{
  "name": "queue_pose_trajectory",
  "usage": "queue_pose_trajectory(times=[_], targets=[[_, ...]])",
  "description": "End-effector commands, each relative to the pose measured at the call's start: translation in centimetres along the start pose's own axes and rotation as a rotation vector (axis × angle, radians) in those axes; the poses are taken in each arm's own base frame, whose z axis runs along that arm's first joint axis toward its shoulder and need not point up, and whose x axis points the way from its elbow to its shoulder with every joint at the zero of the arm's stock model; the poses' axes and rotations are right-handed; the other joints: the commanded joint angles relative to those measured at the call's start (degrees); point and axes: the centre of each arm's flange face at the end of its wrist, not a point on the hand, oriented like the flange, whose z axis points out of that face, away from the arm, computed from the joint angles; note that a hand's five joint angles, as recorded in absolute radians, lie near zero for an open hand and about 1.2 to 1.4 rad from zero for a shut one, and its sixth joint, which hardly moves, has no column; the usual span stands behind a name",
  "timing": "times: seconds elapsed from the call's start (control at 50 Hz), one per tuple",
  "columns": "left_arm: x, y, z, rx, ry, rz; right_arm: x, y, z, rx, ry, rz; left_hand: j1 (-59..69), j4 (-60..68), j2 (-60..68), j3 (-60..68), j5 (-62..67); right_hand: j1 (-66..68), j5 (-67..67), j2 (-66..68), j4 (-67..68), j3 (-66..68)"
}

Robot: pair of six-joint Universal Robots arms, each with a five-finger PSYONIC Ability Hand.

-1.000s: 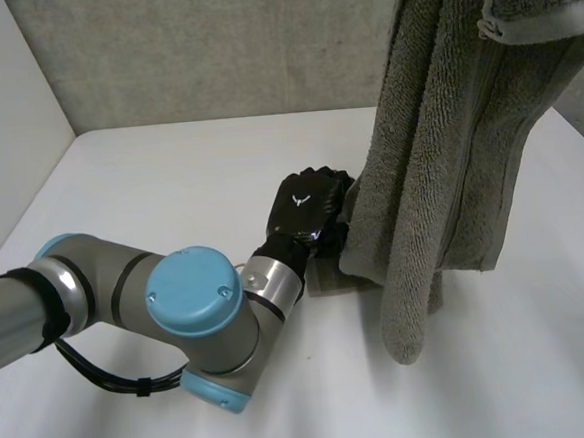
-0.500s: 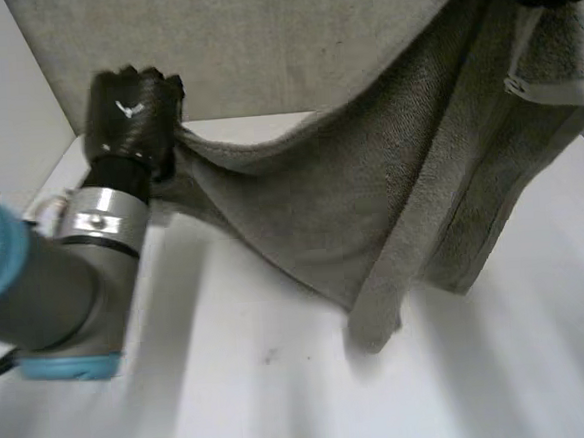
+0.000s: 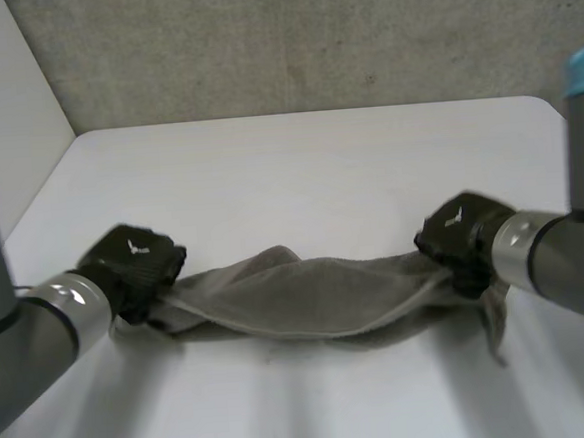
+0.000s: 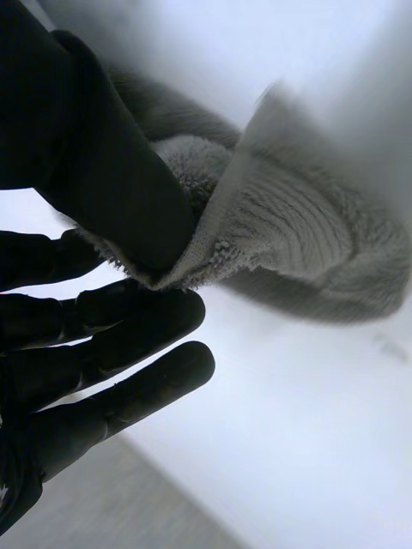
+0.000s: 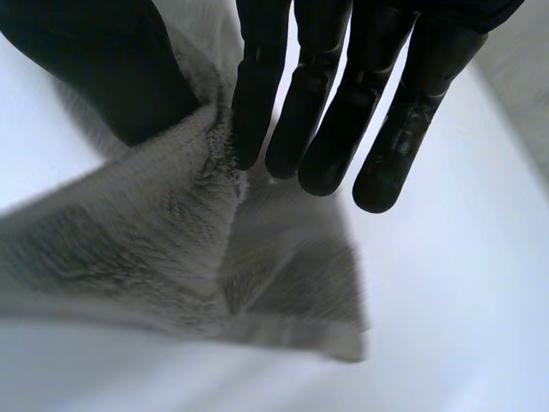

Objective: Fold the towel.

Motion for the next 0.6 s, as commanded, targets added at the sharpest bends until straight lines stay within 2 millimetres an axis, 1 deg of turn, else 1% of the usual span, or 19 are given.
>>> queue_pose_trajectory(times=[0.02,0.06,0.08,0.12,0.14,0.16,0.18,0.2,0.22,0.24,0.28,0.3,0.34,0.36,0.38,0.46,0.52,0.56,0.6], targets=[[0.2,2.2,5.4,-0.045,0.013,-0.01,-1.1,2.2,5.2,-0.076,-0.059,-0.051,12.18,10.28,10.26,10.31,10.66,18.85,16.08,12.51,11.43,11.69],[-0.4,1.8,8.2,0.008,-0.022,0.014,0.0,1.4,7.5,-0.017,0.013,-0.069,12.18,10.28,10.26,10.31,10.66,18.85,16.08,12.51,11.43,11.69],[-0.4,1.8,8.2,0.008,-0.023,0.014,0.0,1.4,7.5,-0.016,0.014,-0.069,12.18,10.28,10.26,10.31,10.66,18.85,16.08,12.51,11.43,11.69],[-2.0,0.0,10.4,0.117,-0.102,0.061,2.7,-1.2,9.1,0.118,0.155,-0.069,12.18,10.28,10.26,10.31,10.66,18.85,16.08,12.51,11.43,11.69],[-2.0,0.0,10.5,0.118,-0.103,0.061,2.7,-1.2,9.1,0.119,0.156,-0.069,12.18,10.28,10.26,10.31,10.66,18.85,16.08,12.51,11.43,11.69],[-3.2,-1.6,11.3,0.207,-0.169,0.09,4.6,-3.1,9.3,0.208,0.258,-0.068,12.18,10.28,10.26,10.31,10.66,18.85,16.08,12.51,11.43,11.69],[-3.2,-1.6,11.3,0.208,-0.17,0.09,4.7,-3.1,9.3,0.209,0.259,-0.068,12.18,10.28,10.26,10.31,10.66,18.85,16.08,12.51,11.43,11.69],[-4.7,-3.7,11.8,0.326,-0.257,0.113,6.8,-5.3,9.1,0.31,0.375,-0.061,12.18,10.28,10.26,10.31,10.66,18.85,16.08,12.51,11.43,11.69],[-6.5,-6.2,11.9,0.467,-0.359,0.131,8.8,-7.4,8.5,0.417,0.49,-0.048,12.18,10.28,10.26,10.31,10.66,18.85,16.08,12.51,11.43,11.69],[-6.5,-6.3,11.9,0.468,-0.36,0.131,8.8,-7.4,8.5,0.418,0.491,-0.048,12.18,10.28,10.26,10.31,10.66,18.85,16.08,12.51,11.43,11.69],[-9.8,-11.4,10.3,0.771,-0.579,0.165,12.6,-12.0,5.2,0.687,0.733,-0.019,12.18,10.28,10.26,10.31,10.66,18.85,16.08,12.51,11.43,11.69],[-9.9,-11.4,10.3,0.772,-0.58,0.165,12.7,-12.0,5.2,0.689,0.734,-0.019,12.18,10.28,10.26,10.31,10.66,18.85,16.08,12.51,11.43,11.69],[-12.9,-15.8,6.6,1.06,-0.797,0.186,15.2,-14.9,1.0,0.913,0.922,-0.01,12.18,10.28,10.26,10.31,10.66,18.85,16.08,12.51,11.43,11.69],[-12.9,-15.8,6.6,1.062,-0.798,0.186,15.2,-14.9,1.0,0.914,0.922,-0.01,12.18,10.28,10.26,10.31,10.66,18.85,16.08,12.51,11.43,11.69],[-13.6,-16.7,5.4,1.129,-0.836,0.181,15.8,-15.5,-0.4,0.975,0.985,-0.01,12.18,10.28,10.26,10.31,10.66,18.85,16.08,12.51,11.43,11.69],[-13.7,-16.7,4.6,1.122,-0.796,0.14,15.7,-15.5,-1.3,0.98,0.98,-0.019,12.18,10.28,10.26,10.31,10.66,18.85,16.08,12.51,11.43,11.69],[-13.7,-15.6,4.6,1.034,-0.708,0.075,14.8,-14.5,-0.6,0.915,0.904,-0.026,12.18,10.28,10.26,10.31,10.66,18.85,16.08,12.51,11.43,11.69],[-13.3,-13.5,5.4,0.911,-0.621,0.011,13.3,-13.0,0.9,0.823,0.791,-0.036,12.18,10.28,10.26,10.31,10.66,18.85,16.08,12.51,11.43,11.69],[-12.7,-12.3,5.9,0.848,-0.58,-0.013,12.4,-12.1,1.6,0.781,0.73,-0.043,12.18,10.28,10.26,10.31,10.66,18.85,16.08,12.51,11.43,11.69]])
